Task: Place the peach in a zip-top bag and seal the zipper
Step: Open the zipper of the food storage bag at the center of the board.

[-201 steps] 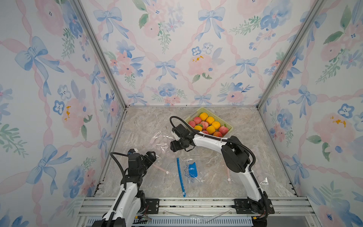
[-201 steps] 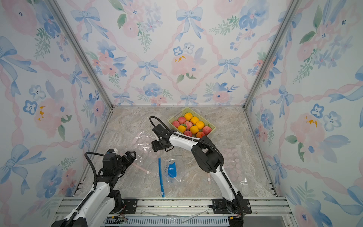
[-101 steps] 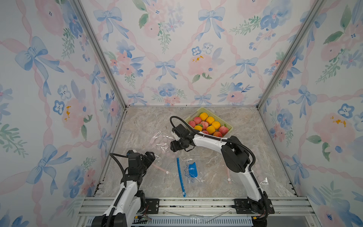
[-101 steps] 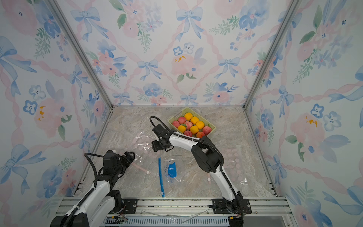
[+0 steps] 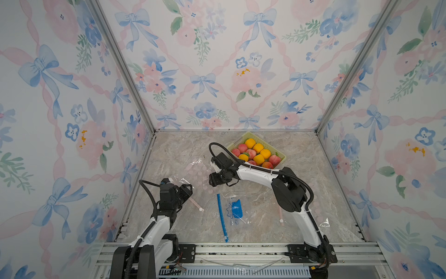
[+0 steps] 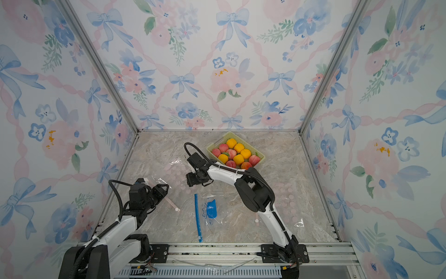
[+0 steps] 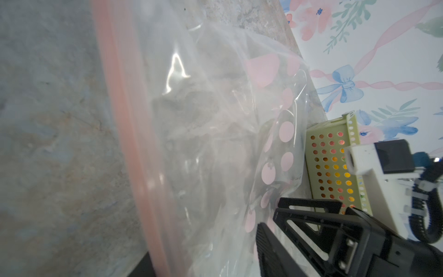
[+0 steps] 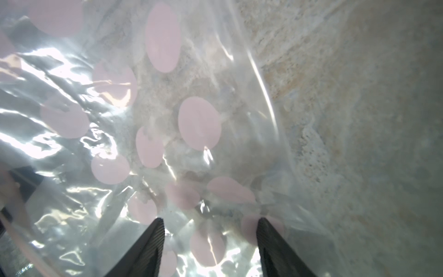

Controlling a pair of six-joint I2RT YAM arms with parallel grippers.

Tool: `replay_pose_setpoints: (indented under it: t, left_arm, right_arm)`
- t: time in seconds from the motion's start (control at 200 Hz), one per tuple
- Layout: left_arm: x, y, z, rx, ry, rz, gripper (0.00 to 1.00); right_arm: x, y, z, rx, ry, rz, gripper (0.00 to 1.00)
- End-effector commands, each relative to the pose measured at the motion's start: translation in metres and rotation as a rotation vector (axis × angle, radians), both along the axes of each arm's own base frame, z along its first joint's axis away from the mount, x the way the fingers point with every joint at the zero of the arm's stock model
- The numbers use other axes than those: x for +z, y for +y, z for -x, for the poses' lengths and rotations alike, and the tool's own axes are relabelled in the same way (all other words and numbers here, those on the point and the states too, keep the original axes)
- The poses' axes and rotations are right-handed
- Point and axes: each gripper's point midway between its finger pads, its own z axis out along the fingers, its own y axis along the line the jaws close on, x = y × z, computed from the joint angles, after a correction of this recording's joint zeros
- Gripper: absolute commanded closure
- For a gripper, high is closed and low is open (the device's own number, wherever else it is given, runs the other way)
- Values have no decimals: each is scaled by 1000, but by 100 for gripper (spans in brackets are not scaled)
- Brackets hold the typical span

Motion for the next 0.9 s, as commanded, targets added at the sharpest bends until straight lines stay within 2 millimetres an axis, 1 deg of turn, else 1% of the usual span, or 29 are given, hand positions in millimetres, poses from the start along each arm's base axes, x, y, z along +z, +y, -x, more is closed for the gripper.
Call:
replay_pose_setpoints:
  t: [0.0,0.15,0.3,0.355,0.555,0.61,0.765,0.89]
  left_arm:
    - [32,-11,-14,-53,-102,6,51]
    - [55,-18,-18,-79,-169,5,62]
    - [70,-27,-21,-116,-210,1,80]
    - [77,-32,-23,-137,-228,-10,85]
    - [107,-41,-31,-205,-277,-131,100]
    - [117,-42,-34,-215,-284,-177,100]
    - [134,-38,-39,-238,-266,-308,100]
    - [151,-44,-42,-317,-315,-409,100]
  right_arm:
    - [-12,-3,3,-3,38,11,37]
    - [-4,-5,4,2,31,3,37]
    - [10,-6,6,0,33,-31,37]
    - [16,-6,7,-5,40,-54,37]
    - [43,-10,13,-18,59,-124,37]
    - [51,-13,14,-21,54,-139,37]
    - [77,-23,16,-36,30,-163,37]
    - [100,-35,13,-61,0,-175,37]
